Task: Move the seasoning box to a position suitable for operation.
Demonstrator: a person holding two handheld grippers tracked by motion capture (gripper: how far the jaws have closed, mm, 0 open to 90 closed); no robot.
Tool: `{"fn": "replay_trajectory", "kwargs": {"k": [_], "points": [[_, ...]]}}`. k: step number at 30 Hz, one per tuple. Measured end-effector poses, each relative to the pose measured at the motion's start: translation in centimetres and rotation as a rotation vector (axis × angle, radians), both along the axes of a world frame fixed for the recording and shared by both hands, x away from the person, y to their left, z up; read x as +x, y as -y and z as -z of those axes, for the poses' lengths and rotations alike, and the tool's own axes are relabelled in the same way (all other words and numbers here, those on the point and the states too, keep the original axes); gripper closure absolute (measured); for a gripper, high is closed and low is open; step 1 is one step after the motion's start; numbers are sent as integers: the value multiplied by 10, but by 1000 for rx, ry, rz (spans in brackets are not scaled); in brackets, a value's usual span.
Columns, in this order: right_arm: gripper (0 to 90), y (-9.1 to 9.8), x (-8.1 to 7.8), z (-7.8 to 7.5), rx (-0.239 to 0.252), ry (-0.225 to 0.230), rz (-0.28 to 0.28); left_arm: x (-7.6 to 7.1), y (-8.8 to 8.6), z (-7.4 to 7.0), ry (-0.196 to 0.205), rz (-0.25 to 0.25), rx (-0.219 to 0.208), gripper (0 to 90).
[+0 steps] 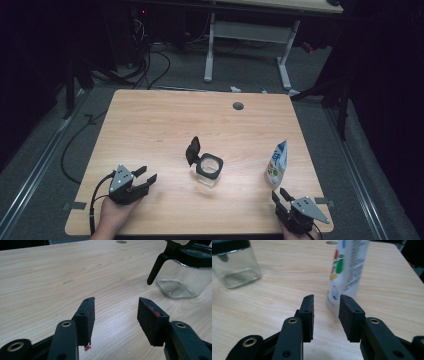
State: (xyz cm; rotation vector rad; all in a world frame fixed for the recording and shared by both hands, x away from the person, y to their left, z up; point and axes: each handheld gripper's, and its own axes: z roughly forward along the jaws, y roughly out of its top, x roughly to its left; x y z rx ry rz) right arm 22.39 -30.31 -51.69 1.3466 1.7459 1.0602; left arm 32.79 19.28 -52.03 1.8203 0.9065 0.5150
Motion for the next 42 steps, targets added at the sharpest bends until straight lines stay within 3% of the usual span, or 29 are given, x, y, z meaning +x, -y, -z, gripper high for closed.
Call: {"fn": "replay_trajectory", "kwargs": {"k": [11,18,25,28,37,42], "points": [[609,11,12,2,12,10,65,0,-1,1,-2,3,5,476],[610,8,21,0,30,22,65,1,-3,1,-3,-1,2,475],[682,6,37,-4,19,38,68,1,-3,2,-5,-4,3,473],[704,7,43,-5,36,42,73,1,-3,2,-3,-5,2,474],[762,10,43,-1,75,59,95,0,-2,2,-3,-5,-1,473],[820,11,42,0,70,69,89,0,-2,2,-6,-3,1,473]]}}
